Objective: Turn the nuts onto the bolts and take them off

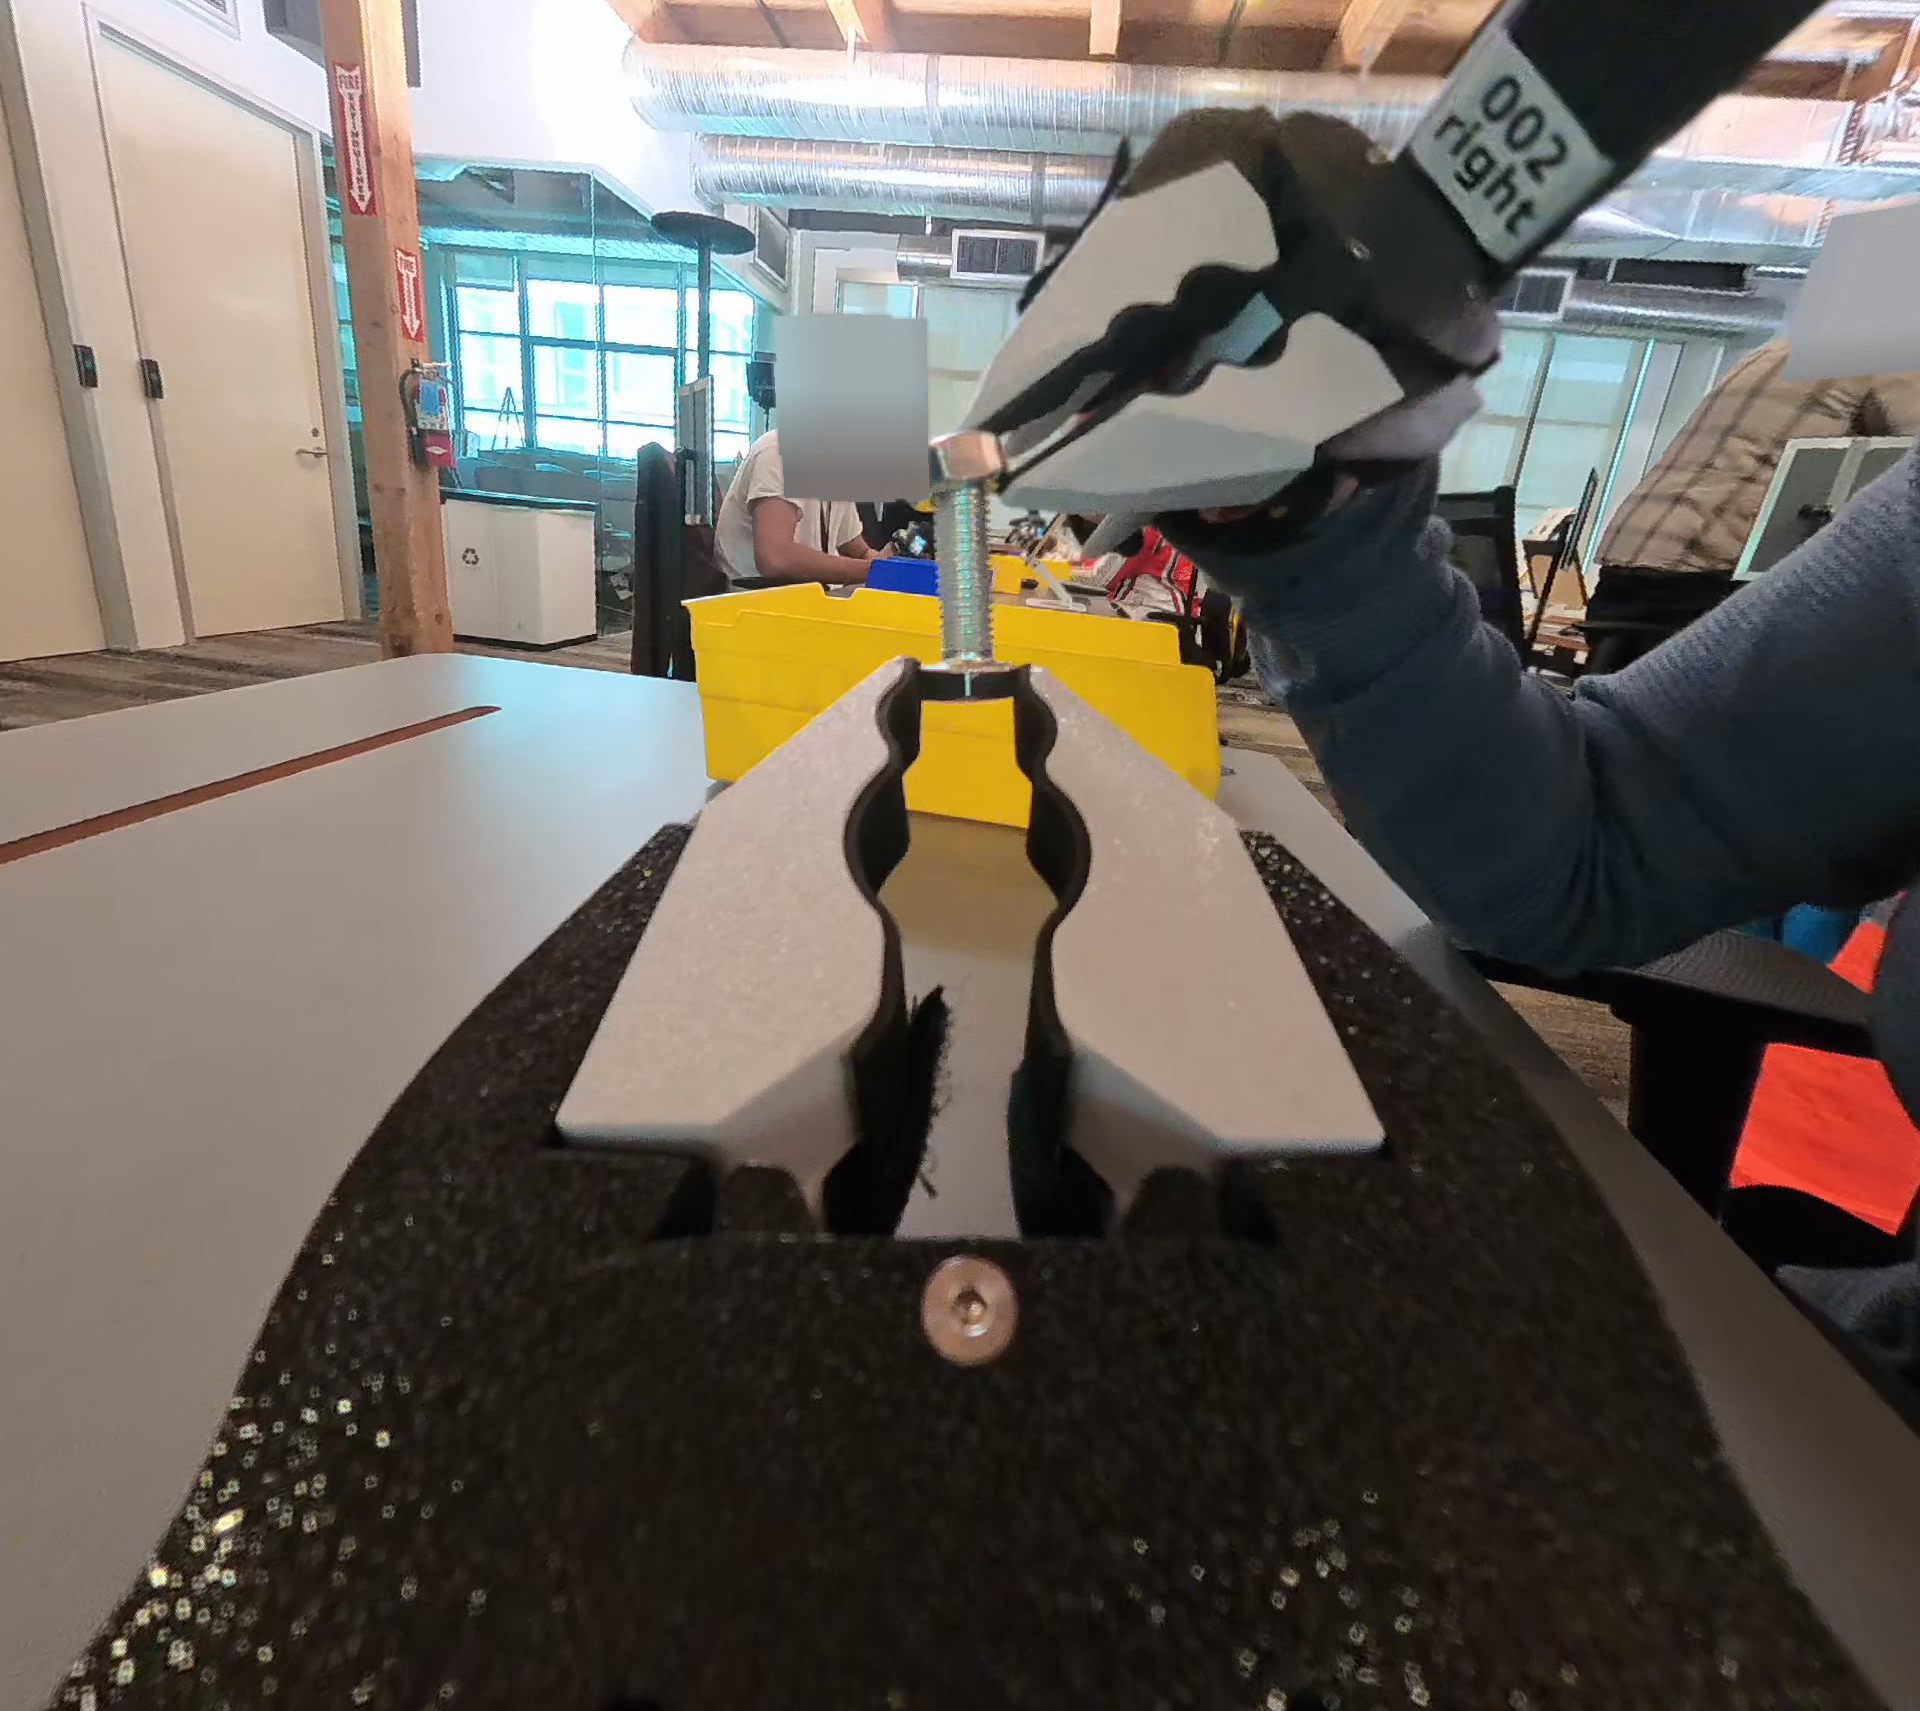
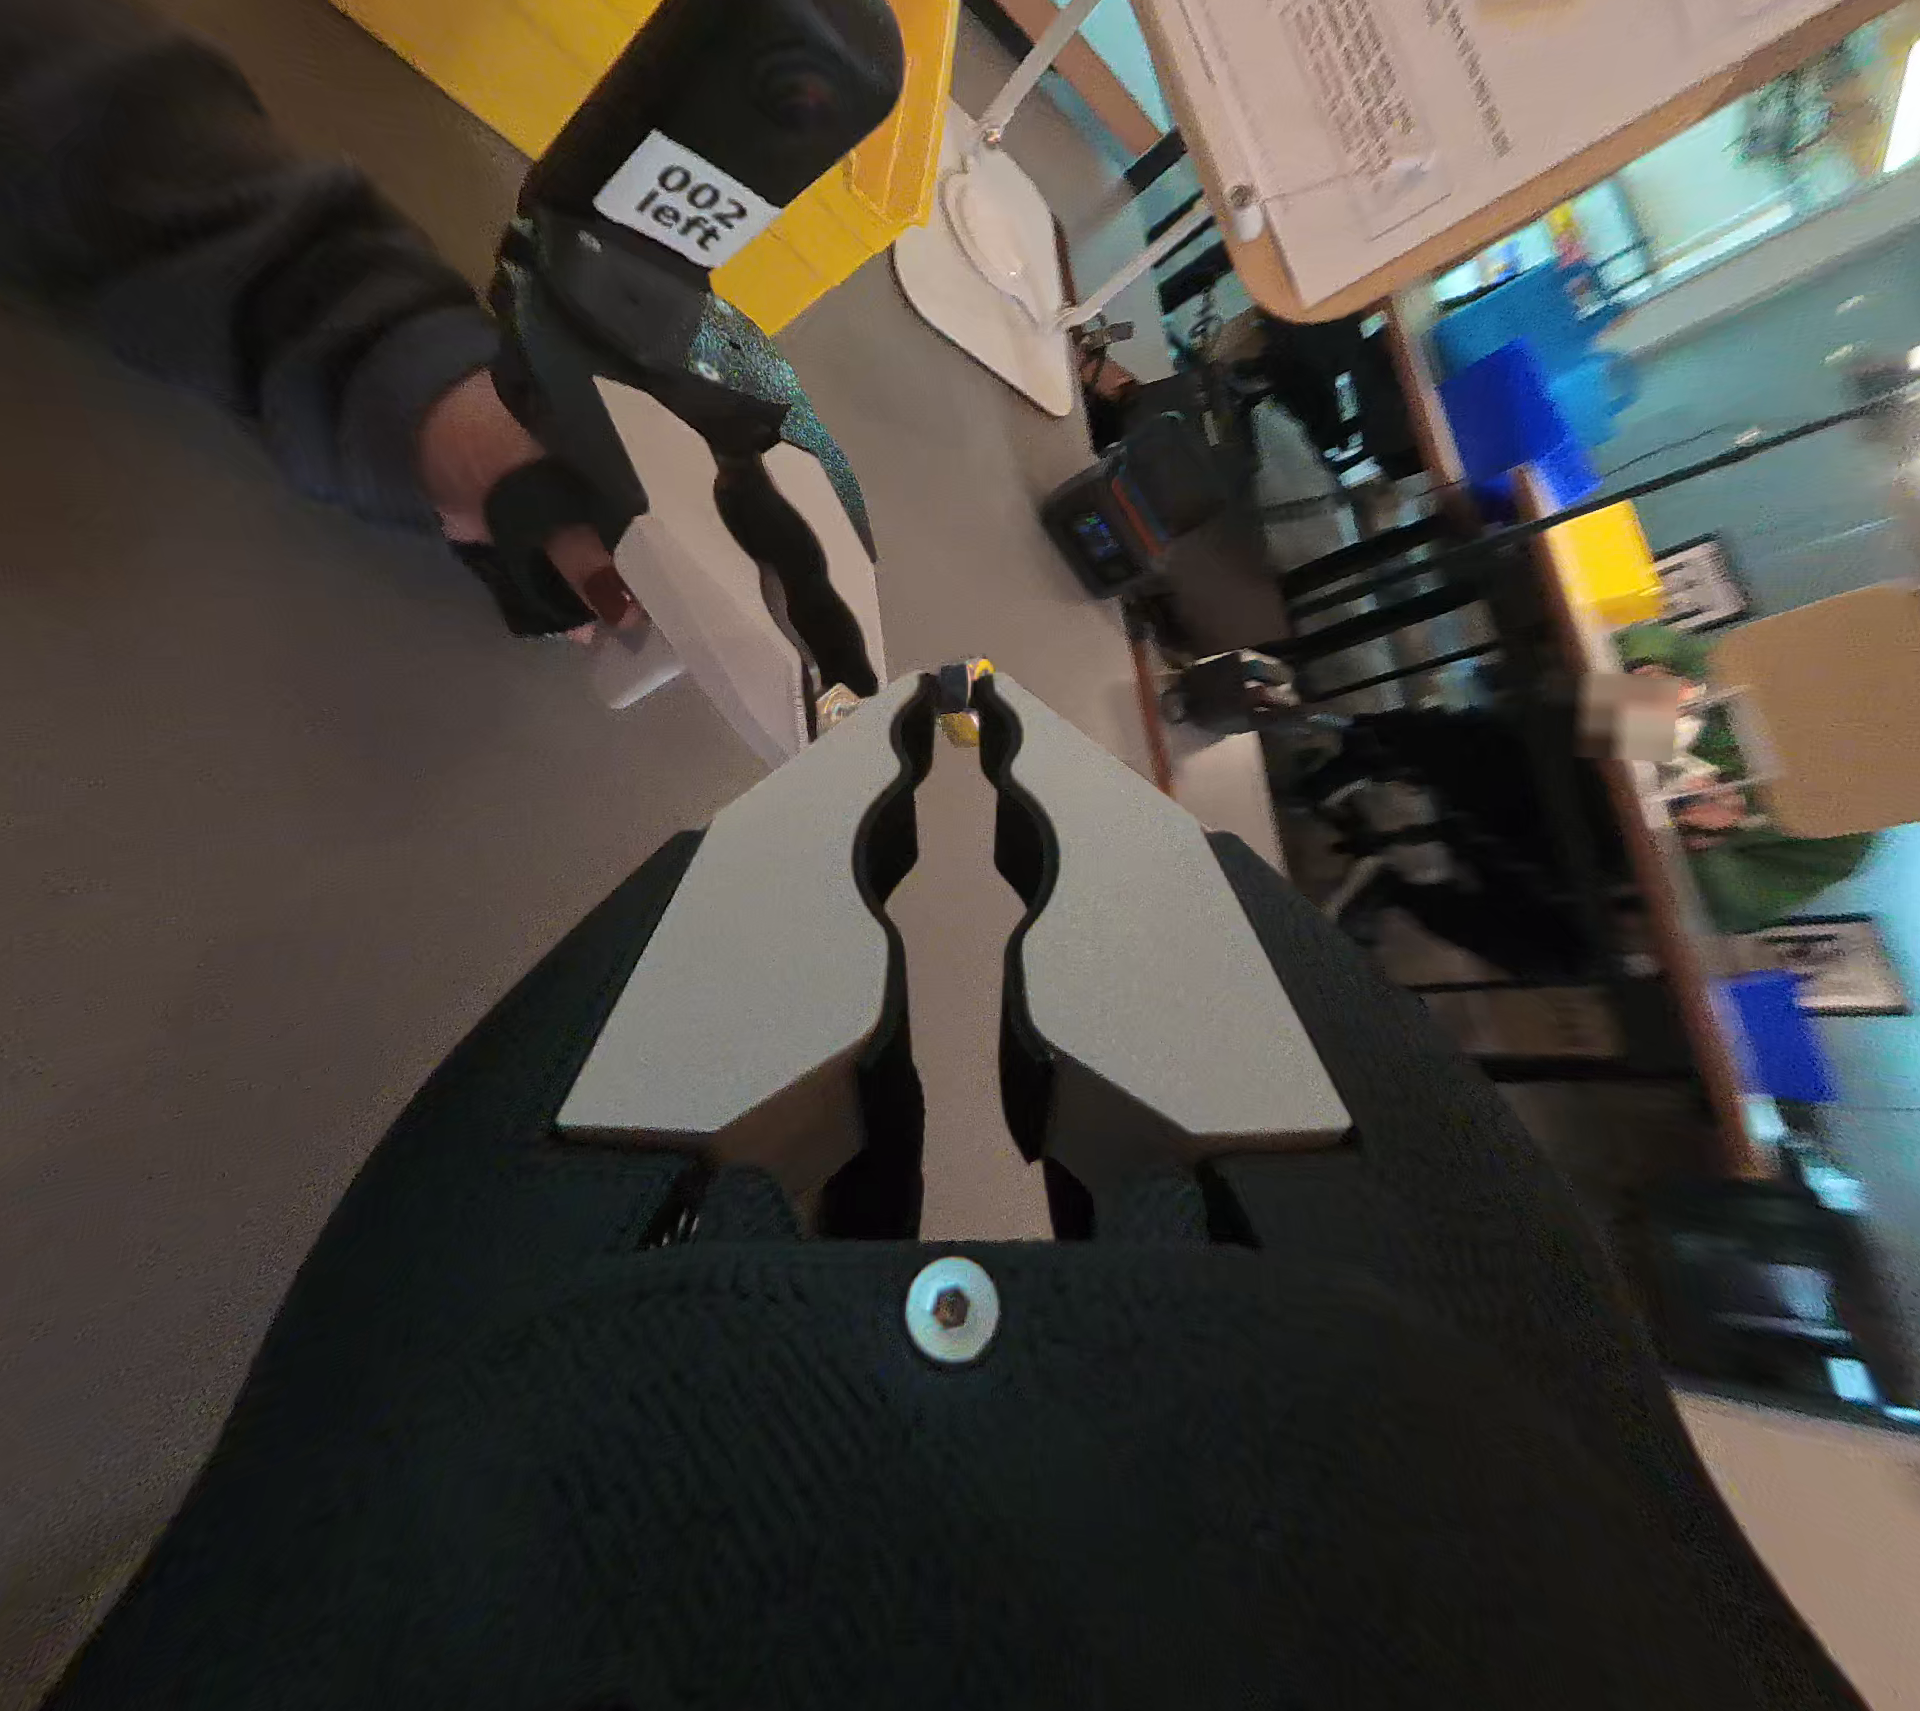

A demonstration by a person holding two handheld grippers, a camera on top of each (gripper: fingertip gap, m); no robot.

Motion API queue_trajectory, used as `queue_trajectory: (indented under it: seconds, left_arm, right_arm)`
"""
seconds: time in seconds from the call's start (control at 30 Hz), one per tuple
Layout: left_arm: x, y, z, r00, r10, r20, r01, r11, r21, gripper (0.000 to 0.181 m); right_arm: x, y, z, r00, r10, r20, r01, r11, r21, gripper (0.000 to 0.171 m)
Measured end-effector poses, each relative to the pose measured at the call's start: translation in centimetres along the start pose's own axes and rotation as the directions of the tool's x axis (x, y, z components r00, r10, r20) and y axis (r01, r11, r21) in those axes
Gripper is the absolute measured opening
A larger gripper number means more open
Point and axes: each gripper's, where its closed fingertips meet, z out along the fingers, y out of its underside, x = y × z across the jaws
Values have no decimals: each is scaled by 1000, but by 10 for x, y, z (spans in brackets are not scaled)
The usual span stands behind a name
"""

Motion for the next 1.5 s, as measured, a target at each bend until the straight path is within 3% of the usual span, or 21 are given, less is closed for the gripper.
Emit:
queue_trajectory:
  seconds: [0.33,0.8,1.1,1.17,1.23,1.33,1.4,1.5]
  left_arm:
    - [5,-5,-1,999,-20,-39,21,999,36,15]
    - [6,-7,-2,999,-15,-43,17,999,48,15]
    - [5,-7,-2,999,-14,-40,16,999,50,15]
    - [6,-7,-2,999,-14,-42,16,999,52,15]
    - [7,-9,-3,998,-17,-55,20,998,61,15]
    - [13,-13,-3,994,-44,-101,53,995,88,15]
    - [17,-14,-3,989,-57,-133,70,994,89,15]
    - [22,-12,-2,985,-64,-160,77,994,78,15]
  right_arm:
    - [-3,-6,-3,945,-269,-185,278,960,28,7]
    - [-3,-10,-4,930,-268,-252,288,956,46,7]
    - [-2,-12,-8,926,-263,-270,286,957,51,19]
    - [1,-19,-13,950,-157,-269,200,970,138,29]
    - [2,-25,-17,985,91,-149,-44,955,294,46]
    - [-4,-32,-18,873,442,206,-487,763,425,77]
    - [-8,-36,-16,791,510,339,-612,650,451,83]
    - [-19,-41,-8,745,519,418,-666,608,432,88]
